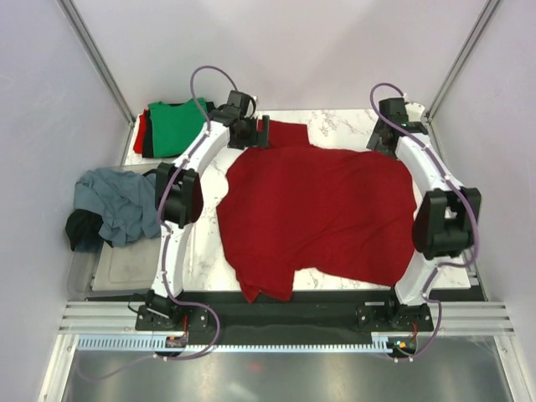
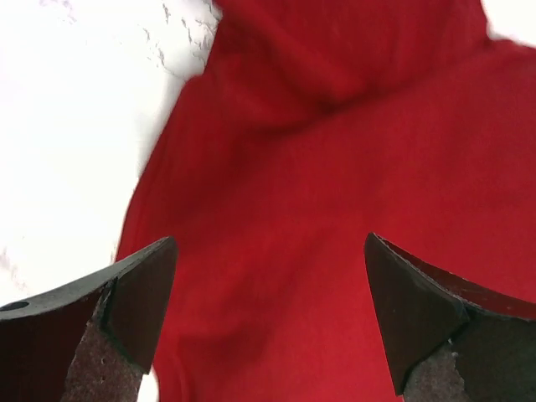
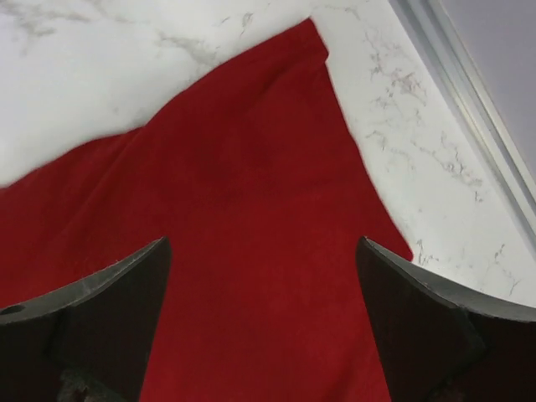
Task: Fold and stack the t-shirts
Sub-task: Flatten the tshirt out, then fold the tshirt
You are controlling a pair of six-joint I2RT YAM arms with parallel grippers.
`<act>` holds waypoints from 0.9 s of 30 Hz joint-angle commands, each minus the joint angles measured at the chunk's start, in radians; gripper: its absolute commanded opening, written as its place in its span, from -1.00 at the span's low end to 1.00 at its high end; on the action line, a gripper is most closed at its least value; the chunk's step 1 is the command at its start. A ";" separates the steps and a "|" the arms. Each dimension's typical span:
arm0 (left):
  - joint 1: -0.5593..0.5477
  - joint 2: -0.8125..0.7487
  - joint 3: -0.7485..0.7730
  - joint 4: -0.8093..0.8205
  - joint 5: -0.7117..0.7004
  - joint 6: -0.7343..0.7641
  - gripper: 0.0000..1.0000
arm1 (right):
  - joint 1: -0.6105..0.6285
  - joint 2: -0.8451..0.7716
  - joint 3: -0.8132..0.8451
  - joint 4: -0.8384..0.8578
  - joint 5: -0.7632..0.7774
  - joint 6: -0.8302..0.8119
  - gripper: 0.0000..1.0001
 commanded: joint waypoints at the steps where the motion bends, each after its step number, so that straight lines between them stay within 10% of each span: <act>1: -0.027 -0.290 -0.112 0.042 -0.065 -0.078 0.99 | 0.002 -0.189 -0.131 0.081 -0.120 -0.010 0.96; 12: -0.033 -0.506 -0.675 0.175 -0.027 -0.154 0.90 | -0.018 -0.119 -0.337 0.155 -0.432 0.059 0.96; 27: -0.018 -0.287 -0.665 0.244 -0.065 -0.282 0.86 | -0.037 0.404 0.148 0.046 -0.373 -0.020 0.96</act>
